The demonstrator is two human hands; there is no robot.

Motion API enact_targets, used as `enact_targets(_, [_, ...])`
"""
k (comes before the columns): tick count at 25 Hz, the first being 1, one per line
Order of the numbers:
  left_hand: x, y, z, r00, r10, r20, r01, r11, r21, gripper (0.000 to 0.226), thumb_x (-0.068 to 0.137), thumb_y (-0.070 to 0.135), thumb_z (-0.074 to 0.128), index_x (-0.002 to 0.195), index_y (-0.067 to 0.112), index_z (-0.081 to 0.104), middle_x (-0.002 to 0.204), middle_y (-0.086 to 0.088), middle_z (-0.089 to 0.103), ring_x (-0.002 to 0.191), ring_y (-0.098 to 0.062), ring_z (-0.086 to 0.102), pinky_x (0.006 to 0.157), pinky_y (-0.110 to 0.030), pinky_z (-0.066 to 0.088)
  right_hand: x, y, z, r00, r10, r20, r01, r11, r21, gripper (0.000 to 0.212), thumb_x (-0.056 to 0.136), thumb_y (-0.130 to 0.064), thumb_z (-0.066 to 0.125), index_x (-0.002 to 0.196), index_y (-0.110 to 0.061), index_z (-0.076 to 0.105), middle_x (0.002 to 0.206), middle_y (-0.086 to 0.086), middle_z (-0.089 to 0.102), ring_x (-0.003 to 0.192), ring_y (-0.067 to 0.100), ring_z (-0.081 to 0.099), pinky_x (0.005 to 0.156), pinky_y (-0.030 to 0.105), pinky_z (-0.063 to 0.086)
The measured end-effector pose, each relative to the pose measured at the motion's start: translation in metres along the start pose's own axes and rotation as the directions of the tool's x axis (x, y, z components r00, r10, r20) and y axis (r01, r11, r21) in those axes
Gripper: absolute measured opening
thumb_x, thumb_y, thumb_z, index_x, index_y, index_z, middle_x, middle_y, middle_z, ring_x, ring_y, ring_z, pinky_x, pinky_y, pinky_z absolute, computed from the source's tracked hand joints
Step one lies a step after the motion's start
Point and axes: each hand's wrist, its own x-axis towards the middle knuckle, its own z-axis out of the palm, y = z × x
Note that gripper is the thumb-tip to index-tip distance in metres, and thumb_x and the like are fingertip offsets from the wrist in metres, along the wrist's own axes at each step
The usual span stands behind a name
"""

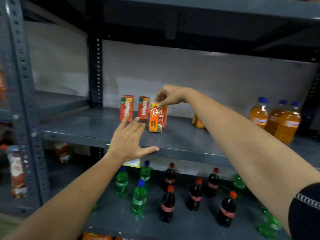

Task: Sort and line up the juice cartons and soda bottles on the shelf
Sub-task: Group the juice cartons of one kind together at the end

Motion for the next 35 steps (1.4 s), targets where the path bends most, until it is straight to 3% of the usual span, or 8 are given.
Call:
enact_targets(3, [0.003, 0.042, 0.004, 0.997, 0.08, 0.019, -0.081, 0.996, 0.036, 0.102, 0.079, 0.081, 0.018, 0.116, -0.001, 0.065, 0.115, -0.015, 0.07, 0.123, -0.026, 0.056, 0.116, -0.048, 0.017, -0.047, 0.045, -0.012, 0.999, 0.053, 0.011, -0.053, 0.999, 0.002, 0.038, 0.084, -0.013, 0.068, 0.119, 0.002, 0.061, 0.119, 0.016, 0.066, 0.106, 0.025, 0.061, 0.098, 0.036, 0.049])
enact_targets(10, [0.044, 0.15, -0.001, 0.995, 0.09, 0.041, -0.09, 0.996, 0.008, 0.105, 0.08, 0.078, 0.001, 0.128, 0.003, 0.057, 0.13, -0.012, 0.062, 0.135, -0.024, 0.043, 0.118, -0.047, 0.005, -0.094, 0.132, -0.024, 0.981, 0.166, -0.096, -0.171, 0.985, -0.04, 0.038, 0.086, -0.017, 0.065, 0.121, -0.004, 0.059, 0.122, 0.012, 0.064, 0.113, 0.024, 0.06, 0.096, 0.033, 0.048])
enact_targets(13, [0.046, 0.155, 0.002, 0.997, 0.075, 0.031, -0.076, 0.996, 0.043, 0.099, 0.083, 0.076, 0.007, 0.121, 0.003, 0.063, 0.121, -0.013, 0.068, 0.129, -0.024, 0.051, 0.117, -0.047, 0.008, -0.092, 0.142, -0.021, 0.977, 0.137, -0.165, -0.15, 0.987, -0.067, 0.037, 0.087, -0.018, 0.065, 0.121, -0.004, 0.06, 0.123, 0.013, 0.064, 0.113, 0.024, 0.059, 0.096, 0.031, 0.048])
enact_targets(17, [0.041, 0.157, 0.001, 0.999, 0.044, 0.0, -0.044, 0.999, 0.032, 0.095, 0.085, 0.074, 0.013, 0.111, 0.001, 0.069, 0.109, -0.014, 0.072, 0.119, -0.025, 0.06, 0.114, -0.047, 0.018, -0.084, 0.155, -0.006, 0.98, 0.134, -0.148, -0.156, 0.976, -0.154, 0.038, 0.086, -0.02, 0.066, 0.12, -0.003, 0.061, 0.123, 0.014, 0.064, 0.112, 0.027, 0.06, 0.096, 0.034, 0.049])
enact_targets(21, [0.041, 0.16, -0.004, 1.0, 0.021, 0.022, -0.021, 0.999, 0.034, 0.095, 0.083, 0.075, 0.016, 0.115, 0.001, 0.066, 0.113, -0.013, 0.071, 0.121, -0.024, 0.059, 0.114, -0.046, 0.019, -0.081, 0.16, -0.003, 0.976, 0.12, -0.183, -0.14, 0.984, -0.105, 0.047, 0.081, -0.027, 0.07, 0.121, -0.004, 0.06, 0.123, 0.013, 0.064, 0.112, 0.026, 0.06, 0.092, 0.03, 0.047])
enact_targets(26, [0.031, 0.134, -0.012, 0.999, -0.032, 0.022, 0.032, 0.999, 0.002, 0.106, 0.078, 0.082, 0.017, 0.131, -0.003, 0.053, 0.134, -0.016, 0.059, 0.131, -0.026, 0.049, 0.114, -0.046, 0.018, -0.07, 0.126, -0.001, 0.937, -0.032, -0.347, 0.016, 0.999, -0.048, 0.048, 0.083, -0.034, 0.066, 0.123, -0.008, 0.058, 0.126, 0.014, 0.062, 0.114, 0.027, 0.058, 0.097, 0.036, 0.045])
enact_targets(31, [-0.012, 0.038, -0.01, 0.987, -0.123, 0.107, 0.113, 0.989, 0.093, 0.112, 0.075, 0.086, 0.018, 0.135, -0.003, 0.047, 0.14, -0.017, 0.053, 0.136, -0.026, 0.043, 0.116, -0.047, 0.014, -0.029, 0.082, 0.026, 0.957, 0.004, -0.289, 0.018, 0.997, 0.074, 0.051, 0.085, -0.035, 0.066, 0.13, -0.015, 0.051, 0.131, 0.013, 0.056, 0.117, 0.027, 0.055, 0.095, 0.036, 0.044])
enact_targets(35, [-0.011, -0.005, -0.003, 0.992, -0.031, 0.12, 0.024, 0.998, 0.061, 0.115, 0.07, 0.089, 0.026, 0.133, -0.004, 0.05, 0.138, -0.017, 0.055, 0.134, -0.026, 0.046, 0.117, -0.047, 0.016, 0.006, 0.061, 0.059, 0.971, 0.095, -0.219, -0.044, 0.973, 0.225, 0.069, 0.085, -0.027, 0.067, 0.143, -0.019, 0.03, 0.15, 0.01, 0.04, 0.135, 0.029, 0.04, 0.109, 0.04, 0.037])
